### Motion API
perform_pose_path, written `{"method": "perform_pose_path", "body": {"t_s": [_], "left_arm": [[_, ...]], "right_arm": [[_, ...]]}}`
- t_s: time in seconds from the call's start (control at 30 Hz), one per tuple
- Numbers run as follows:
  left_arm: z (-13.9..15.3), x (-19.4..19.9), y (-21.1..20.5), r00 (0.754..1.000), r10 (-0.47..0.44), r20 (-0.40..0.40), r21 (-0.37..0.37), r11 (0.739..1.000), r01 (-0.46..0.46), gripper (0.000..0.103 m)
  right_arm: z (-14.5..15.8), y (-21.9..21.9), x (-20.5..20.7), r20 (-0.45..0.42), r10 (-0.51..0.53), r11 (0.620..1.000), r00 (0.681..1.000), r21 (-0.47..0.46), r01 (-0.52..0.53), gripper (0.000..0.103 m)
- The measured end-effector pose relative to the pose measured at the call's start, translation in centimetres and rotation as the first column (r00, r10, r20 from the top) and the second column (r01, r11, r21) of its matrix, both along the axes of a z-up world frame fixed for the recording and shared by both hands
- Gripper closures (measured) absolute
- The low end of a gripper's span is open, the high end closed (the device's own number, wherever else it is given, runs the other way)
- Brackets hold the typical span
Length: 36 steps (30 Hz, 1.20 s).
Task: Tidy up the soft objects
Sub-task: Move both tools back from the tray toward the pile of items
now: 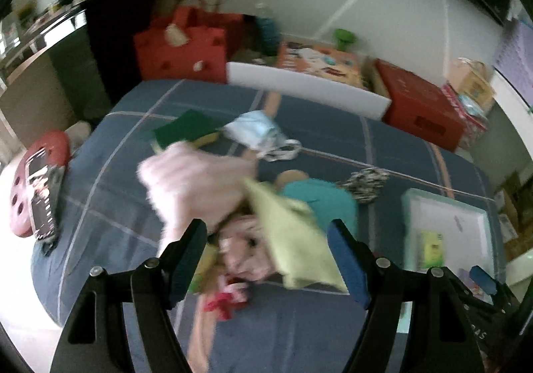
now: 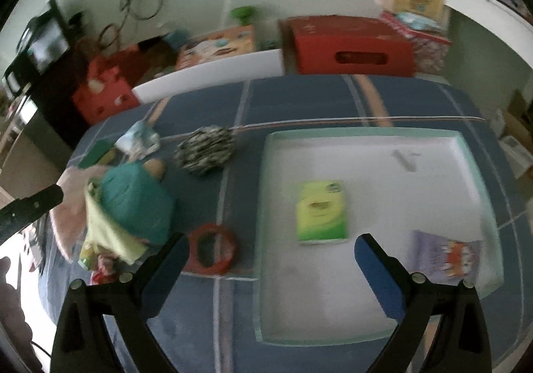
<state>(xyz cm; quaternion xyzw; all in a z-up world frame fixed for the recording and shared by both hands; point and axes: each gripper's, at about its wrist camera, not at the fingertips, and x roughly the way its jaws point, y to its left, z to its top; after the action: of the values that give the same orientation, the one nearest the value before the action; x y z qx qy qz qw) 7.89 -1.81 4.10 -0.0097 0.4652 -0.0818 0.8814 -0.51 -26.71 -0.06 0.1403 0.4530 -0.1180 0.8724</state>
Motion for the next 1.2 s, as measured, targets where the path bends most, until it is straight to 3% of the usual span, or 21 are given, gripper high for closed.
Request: {"method": "perform_pose_path", "body": {"t_s": [0.27, 0.6, 0.8, 1.03, 1.2], "left_arm": [[-2.7, -1.1, 2.5, 0.998, 0.025, -0.059, 0.012, 1.0, -0.025, 0.027], [-7.7, -2.9, 2.4, 0.982, 0.013, -0.189, 0.08, 0.997, 0.002, 0.027], [-9.7, -2.1, 2.3, 0.97, 0.032, -0.24, 0.091, 0.996, -0.01, 0.027], [-10.2, -1.8, 2.3, 0.968, 0.037, -0.246, 0.091, 0.996, -0.015, 0.028], [-10.4, -1.6, 2.1, 0.965, 0.023, -0.261, 0.088, 0.996, 0.0, 0.038]], "right_arm": [[-1.7, 3.8, 0.7, -0.041, 0.104, 0.994, 0.994, 0.021, -0.103, 0.002], [-4.7, 5.4, 0.3, -0.118, 0.126, 0.992, 0.985, 0.03, -0.124, 0.002], [-5.2, 5.6, 0.7, -0.116, 0.145, 0.989, 0.983, 0.029, -0.143, 0.002], [-5.5, 6.6, 2.2, -0.1, 0.197, 0.98, 0.975, 0.028, -0.195, 0.006], [-6.0, 6.8, 3.3, -0.106, 0.223, 0.975, 0.969, 0.026, -0.221, 0.008]]}}
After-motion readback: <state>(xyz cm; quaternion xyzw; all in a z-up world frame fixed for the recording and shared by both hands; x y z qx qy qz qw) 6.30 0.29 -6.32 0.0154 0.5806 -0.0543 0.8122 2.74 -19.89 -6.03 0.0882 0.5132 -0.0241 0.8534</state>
